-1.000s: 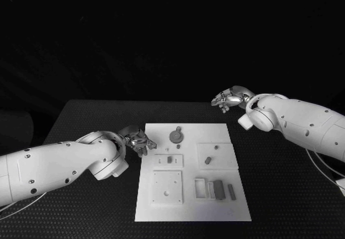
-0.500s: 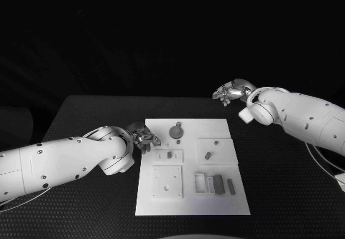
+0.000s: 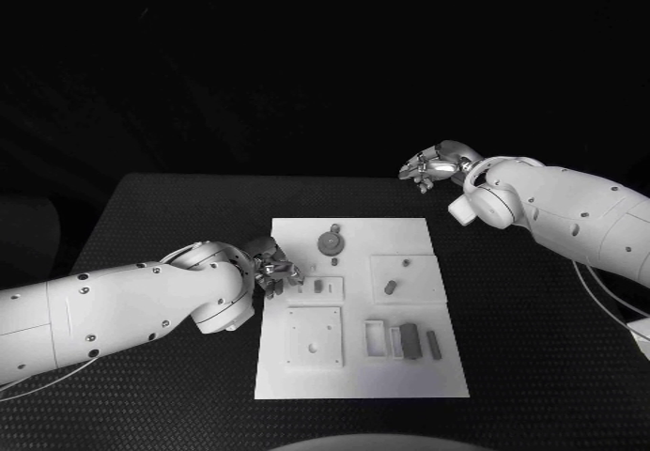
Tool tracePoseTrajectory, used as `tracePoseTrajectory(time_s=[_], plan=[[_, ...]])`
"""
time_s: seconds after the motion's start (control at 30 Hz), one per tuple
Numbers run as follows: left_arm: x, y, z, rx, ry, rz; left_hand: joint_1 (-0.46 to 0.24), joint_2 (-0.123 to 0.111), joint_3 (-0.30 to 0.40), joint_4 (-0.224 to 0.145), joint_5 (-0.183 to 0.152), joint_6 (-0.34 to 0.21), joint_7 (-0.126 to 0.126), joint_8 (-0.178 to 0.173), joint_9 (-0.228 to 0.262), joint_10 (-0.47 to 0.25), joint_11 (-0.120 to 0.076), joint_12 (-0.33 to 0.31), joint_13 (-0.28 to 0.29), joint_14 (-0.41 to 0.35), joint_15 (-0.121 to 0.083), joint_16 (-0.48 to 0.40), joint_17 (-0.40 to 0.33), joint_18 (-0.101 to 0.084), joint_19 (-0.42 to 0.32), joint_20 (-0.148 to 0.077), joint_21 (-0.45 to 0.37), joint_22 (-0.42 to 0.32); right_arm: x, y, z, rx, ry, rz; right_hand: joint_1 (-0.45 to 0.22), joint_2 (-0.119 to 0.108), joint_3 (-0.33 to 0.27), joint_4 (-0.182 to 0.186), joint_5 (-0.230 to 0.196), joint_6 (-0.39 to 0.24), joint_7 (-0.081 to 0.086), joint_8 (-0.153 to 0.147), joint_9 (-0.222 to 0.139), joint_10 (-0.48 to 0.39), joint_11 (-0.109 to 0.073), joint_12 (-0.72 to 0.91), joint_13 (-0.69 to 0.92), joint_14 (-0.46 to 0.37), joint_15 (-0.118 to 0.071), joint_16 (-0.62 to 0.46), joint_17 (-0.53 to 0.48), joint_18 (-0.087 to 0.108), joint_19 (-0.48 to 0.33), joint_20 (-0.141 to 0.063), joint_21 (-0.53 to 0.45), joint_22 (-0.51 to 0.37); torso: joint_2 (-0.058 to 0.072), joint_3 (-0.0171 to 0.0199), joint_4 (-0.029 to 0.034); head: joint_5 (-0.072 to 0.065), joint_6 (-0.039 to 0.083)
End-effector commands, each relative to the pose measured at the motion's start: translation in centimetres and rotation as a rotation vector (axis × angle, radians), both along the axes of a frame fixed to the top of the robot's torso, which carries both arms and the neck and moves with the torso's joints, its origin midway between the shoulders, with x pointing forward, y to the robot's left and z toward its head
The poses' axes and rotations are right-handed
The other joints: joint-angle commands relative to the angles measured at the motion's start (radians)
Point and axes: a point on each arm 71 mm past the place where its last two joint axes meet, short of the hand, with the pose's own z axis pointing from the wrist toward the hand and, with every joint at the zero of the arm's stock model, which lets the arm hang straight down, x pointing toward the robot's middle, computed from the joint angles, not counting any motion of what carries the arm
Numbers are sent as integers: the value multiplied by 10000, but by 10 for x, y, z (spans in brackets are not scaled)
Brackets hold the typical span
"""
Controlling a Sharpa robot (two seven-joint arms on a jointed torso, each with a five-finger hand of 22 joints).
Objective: Assemble the parts on the task board
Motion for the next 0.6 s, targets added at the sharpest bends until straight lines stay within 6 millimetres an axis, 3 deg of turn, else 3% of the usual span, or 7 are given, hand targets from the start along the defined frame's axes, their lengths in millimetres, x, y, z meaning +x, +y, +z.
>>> tracePoseTrajectory(time_s=[0.03,0.2,0.6], plan=[[-1,0,-6,306,63,-156,39,130,246,-292,31,82,-16,8,57,-128,-80,29,14,-87,3,57,-29,-141,14,17,28,25,0,2,1,44,-59,173,44,-38,6,-76,35,-27,34,-36,-10,-67,-15,-52,-15,-81,-10,-68,-17,138,-95,10,-50,118,13,-9,3,-3,-26],[-1,2,-12,340,90,-58,35,125,264,-305,31,91,-18,3,58,-142,-81,43,22,-104,5,87,-60,-141,6,17,26,45,0,1,1,43,-50,180,50,-34,7,-76,35,-27,34,-37,-9,-67,-14,-52,-16,-82,-10,-69,-18,137,-97,11,-51,119,20,-28,-8,-16,-68],[1,3,-13,369,-94,-22,24,108,311,-305,31,104,-19,-12,58,-162,-83,74,36,-127,-2,155,-132,-141,8,14,26,88,-1,2,1,63,-45,225,56,-28,5,-74,34,-24,36,-42,-7,-67,-12,-52,-19,-84,-7,-70,-19,137,-100,16,-53,121,17,-17,-6,-32,-104]])
